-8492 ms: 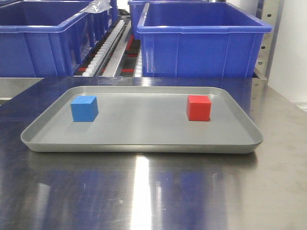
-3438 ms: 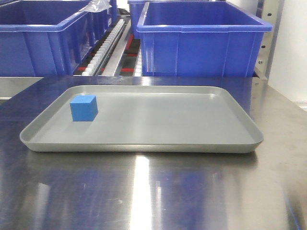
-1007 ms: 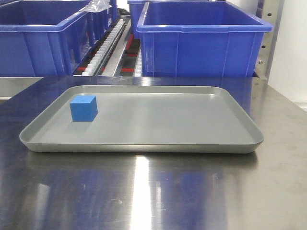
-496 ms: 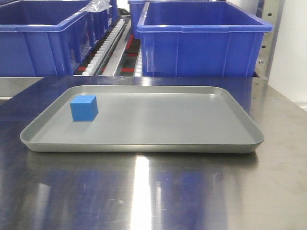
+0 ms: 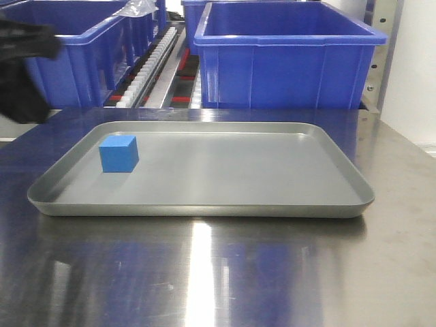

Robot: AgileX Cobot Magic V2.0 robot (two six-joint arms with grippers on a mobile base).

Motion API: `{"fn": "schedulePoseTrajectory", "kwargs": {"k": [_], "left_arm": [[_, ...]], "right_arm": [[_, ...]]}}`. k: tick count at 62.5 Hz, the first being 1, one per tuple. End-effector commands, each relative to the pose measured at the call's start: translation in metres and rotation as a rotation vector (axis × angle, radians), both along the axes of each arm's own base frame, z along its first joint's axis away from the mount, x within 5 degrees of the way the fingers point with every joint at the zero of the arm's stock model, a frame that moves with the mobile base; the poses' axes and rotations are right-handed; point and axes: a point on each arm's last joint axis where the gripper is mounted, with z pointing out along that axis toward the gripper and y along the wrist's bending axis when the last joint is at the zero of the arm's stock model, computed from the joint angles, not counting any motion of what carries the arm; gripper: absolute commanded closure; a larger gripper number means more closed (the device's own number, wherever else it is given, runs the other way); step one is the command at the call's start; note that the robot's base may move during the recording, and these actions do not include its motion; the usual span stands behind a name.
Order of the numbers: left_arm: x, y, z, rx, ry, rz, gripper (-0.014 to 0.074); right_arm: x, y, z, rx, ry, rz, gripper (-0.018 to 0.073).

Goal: Sort and place red and blue blocks on shelf
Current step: 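Lower the left gripper around the blue cube and close it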

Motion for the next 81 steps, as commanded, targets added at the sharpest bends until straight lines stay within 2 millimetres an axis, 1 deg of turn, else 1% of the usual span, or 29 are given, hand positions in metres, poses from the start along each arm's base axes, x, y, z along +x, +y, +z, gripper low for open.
{"fn": "schedulePoseTrajectory", "kwargs": {"k": [1,4,6,7,9,12,14,16,22,30,43,56,72,81], "left_arm": [[0.012,-0.015,0.021,-0.022,-0.008,-0.008,0.0321],[0.018,-0.022,0.019,0.000,0.034,-0.009,0.0217],[0.023,-0.027,0.023,0.005,0.037,0.000,0.0149],[0.027,-0.030,0.024,0.009,0.041,0.008,0.0098],[0.031,-0.034,0.025,0.015,0.043,0.023,0.0037],[0.038,-0.041,0.025,0.016,0.066,0.053,-0.0043],[0.042,-0.045,0.025,0.009,0.090,0.080,-0.0076],[0.046,-0.048,0.028,-0.004,0.105,0.105,-0.0087],[0.056,-0.056,0.026,0.007,0.181,0.154,-0.0076],[0.067,-0.062,0.024,0.046,0.256,0.174,-0.0033],[0.084,-0.067,0.021,0.098,0.263,0.178,0.0048],[0.088,-0.068,0.012,0.120,0.275,0.179,0.0095],[0.090,-0.071,0.003,0.115,0.303,0.179,0.0104],[0.092,-0.073,-0.005,0.115,0.327,0.179,0.0104]], "right_arm": [[0.000,0.000,0.017,-0.015,-0.108,-0.001,0.0508],[0.000,0.000,0.017,-0.015,-0.108,-0.001,0.0508],[0.000,0.000,0.017,-0.015,-0.108,-0.001,0.0508],[0.000,0.000,0.017,-0.015,-0.108,-0.001,0.0508],[0.000,0.000,0.017,-0.015,-0.108,-0.001,0.0508],[0.000,0.000,0.017,-0.015,-0.108,-0.001,0.0508],[0.000,0.000,0.017,-0.015,-0.108,-0.001,0.0508],[0.000,0.000,0.017,-0.015,-0.108,-0.001,0.0508],[0.000,0.000,0.017,-0.015,-0.108,-0.001,0.0508],[0.000,0.000,0.017,-0.015,-0.108,-0.001,0.0508],[0.000,0.000,0.017,-0.015,-0.108,-0.001,0.0508],[0.000,0.000,0.017,-0.015,-0.108,-0.001,0.0508],[0.000,0.000,0.017,-0.015,-0.108,-0.001,0.0508],[0.000,0.000,0.017,-0.015,-0.108,-0.001,0.0508]]}}
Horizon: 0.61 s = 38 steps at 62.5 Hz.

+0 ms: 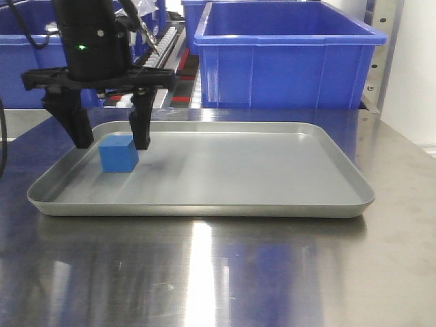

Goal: Sort and place red and blue blocks on shelf
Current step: 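Lower the left gripper around the blue cube and close it, then lift the blue cube with the left gripper off the tray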

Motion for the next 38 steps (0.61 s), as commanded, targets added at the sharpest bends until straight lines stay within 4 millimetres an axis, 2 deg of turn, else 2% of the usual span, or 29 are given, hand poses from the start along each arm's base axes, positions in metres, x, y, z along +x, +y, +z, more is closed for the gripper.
{"fn": "schedulePoseTrajectory", "kwargs": {"k": [1,12,30,34,38], "left_arm": [[-0.0015,-0.0025,0.0252,-0.048,-0.065,0.007,0.0104],[0.0007,-0.0037,0.0174,-0.039,-0.048,0.007,0.0104],[0.0006,-0.0042,0.0171,-0.046,-0.045,0.015,0.0108],[0.0005,-0.0044,0.0171,-0.051,-0.043,0.029,0.0135],[0.0005,-0.0045,0.0173,-0.052,-0.043,0.029,0.0201]], "right_arm": [[0.0004,-0.0002,0.0171,-0.015,-0.108,-0.001,0.0508],[0.0004,-0.0002,0.0171,-0.015,-0.108,-0.001,0.0508],[0.0004,-0.0002,0.0171,-0.015,-0.108,-0.001,0.0508],[0.0004,-0.0002,0.0171,-0.015,-0.108,-0.001,0.0508],[0.0004,-0.0002,0.0171,-0.015,-0.108,-0.001,0.0508]]}}
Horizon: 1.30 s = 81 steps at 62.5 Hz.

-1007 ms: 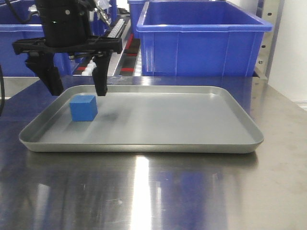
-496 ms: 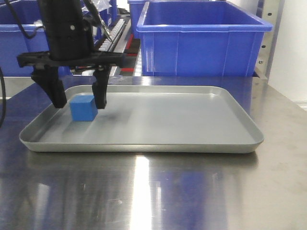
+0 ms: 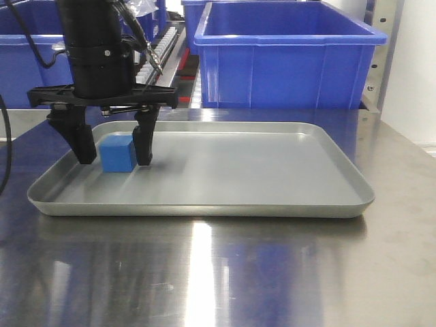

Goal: Sort and place red and blue blocks on shelf
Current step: 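Lift the blue cube with the left gripper off the tray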

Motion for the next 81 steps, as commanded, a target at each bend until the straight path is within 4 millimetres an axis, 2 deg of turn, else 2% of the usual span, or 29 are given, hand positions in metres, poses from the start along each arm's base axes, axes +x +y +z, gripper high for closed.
{"fn": "schedulePoseTrajectory", "kwargs": {"k": [1,12,23,40,51,57,65,81], "left_arm": [[-0.003,-0.002,0.032,-0.057,-0.079,0.015,0.0220],[-0.004,-0.003,0.036,-0.078,-0.081,0.019,0.0479],[-0.008,-0.001,0.053,-0.109,-0.133,0.018,0.0472],[-0.030,0.009,0.102,-0.186,-0.262,-0.030,0.0473],[-0.050,0.012,0.112,-0.380,-0.359,-0.147,0.0473],[-0.064,0.017,0.115,-0.415,-0.495,-0.277,0.0473],[-0.082,0.032,0.119,-0.383,-0.663,-0.344,0.0473],[-0.110,0.085,0.124,-0.358,-0.997,-0.169,0.0473]], "right_arm": [[0.000,0.000,0.017,-0.015,-0.108,-0.001,0.0508],[0.000,0.000,0.017,-0.015,-0.108,-0.001,0.0508],[0.000,0.000,0.017,-0.015,-0.108,-0.001,0.0508],[0.000,0.000,0.017,-0.015,-0.108,-0.001,0.0508],[0.000,0.000,0.017,-0.015,-0.108,-0.001,0.0508],[0.000,0.000,0.017,-0.015,-0.108,-0.001,0.0508],[0.000,0.000,0.017,-0.015,-0.108,-0.001,0.0508],[0.000,0.000,0.017,-0.015,-0.108,-0.001,0.0508]]}}
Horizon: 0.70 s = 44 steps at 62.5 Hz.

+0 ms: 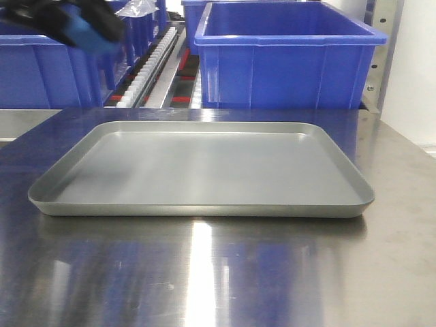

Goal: Sort and place red and blue blocks on shelf
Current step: 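Lift the blue cube with the left gripper off the tray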

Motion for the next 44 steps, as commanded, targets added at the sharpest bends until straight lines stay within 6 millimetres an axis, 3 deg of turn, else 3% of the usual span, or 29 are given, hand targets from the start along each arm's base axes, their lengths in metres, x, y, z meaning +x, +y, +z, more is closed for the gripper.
{"fn": "schedulePoseTrajectory", "kwargs": {"k": [1,16,24,44], "left_arm": [[-0.013,0.020,0.030,-0.093,-0.234,0.099,0.0473],[-0.058,0.068,0.018,-0.099,-0.373,0.250,0.0473],[-0.084,0.087,0.006,-0.005,-0.418,0.272,0.0473],[-0.148,0.117,-0.010,0.045,-0.557,0.384,0.0473]], "right_arm": [[0.000,0.000,0.017,-0.015,-0.108,-0.001,0.0508],[0.000,0.000,0.017,-0.015,-0.108,-0.001,0.0508],[0.000,0.000,0.017,-0.015,-0.108,-0.001,0.0508],[0.000,0.000,0.017,-0.015,-0.108,-0.001,0.0508]]}}
